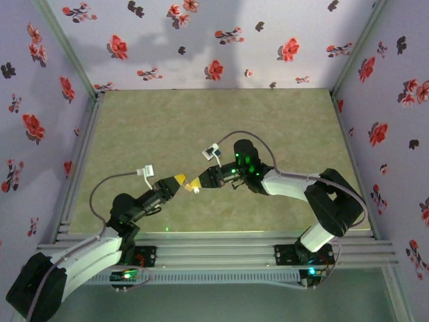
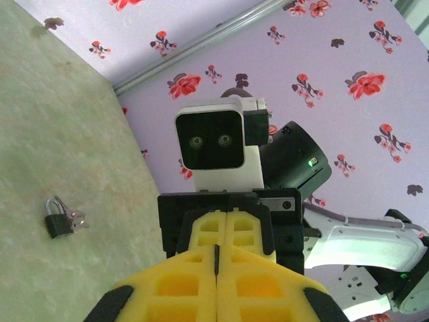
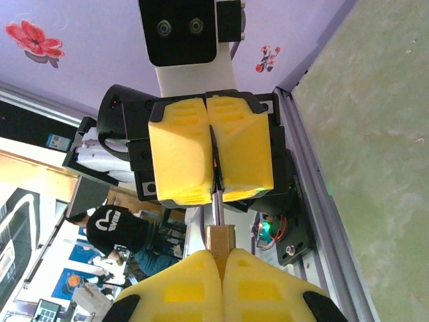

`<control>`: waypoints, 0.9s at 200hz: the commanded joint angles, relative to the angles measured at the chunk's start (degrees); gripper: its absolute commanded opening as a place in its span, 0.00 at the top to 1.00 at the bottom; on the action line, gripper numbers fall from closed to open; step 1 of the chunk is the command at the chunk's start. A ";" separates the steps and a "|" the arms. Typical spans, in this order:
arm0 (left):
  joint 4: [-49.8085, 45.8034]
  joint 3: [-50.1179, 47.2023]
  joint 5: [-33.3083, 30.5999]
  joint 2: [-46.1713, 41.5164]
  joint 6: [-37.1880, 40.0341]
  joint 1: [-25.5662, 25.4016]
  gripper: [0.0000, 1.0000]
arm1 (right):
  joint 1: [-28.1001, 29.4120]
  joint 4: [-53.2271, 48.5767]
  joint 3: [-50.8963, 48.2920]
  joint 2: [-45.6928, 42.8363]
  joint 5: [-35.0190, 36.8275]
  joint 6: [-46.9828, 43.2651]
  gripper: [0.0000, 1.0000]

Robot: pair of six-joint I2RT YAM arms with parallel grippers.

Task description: Lock with the key

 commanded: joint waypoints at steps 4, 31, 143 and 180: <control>-0.88 -1.09 5.11 0.82 2.37 -3.01 1.00 | -1.69 6.78 1.01 0.62 5.01 1.21 1.00; -0.56 -0.62 4.61 1.87 2.83 -3.97 1.00 | -1.72 6.54 0.93 0.56 5.61 0.94 1.00; 5.40 1.11 2.24 7.06 1.21 -8.15 1.00 | -1.70 4.69 0.25 0.74 10.29 -1.82 1.00; 6.65 1.54 1.14 8.36 1.69 -10.33 1.00 | -1.98 4.13 -0.26 0.31 12.16 -2.46 1.00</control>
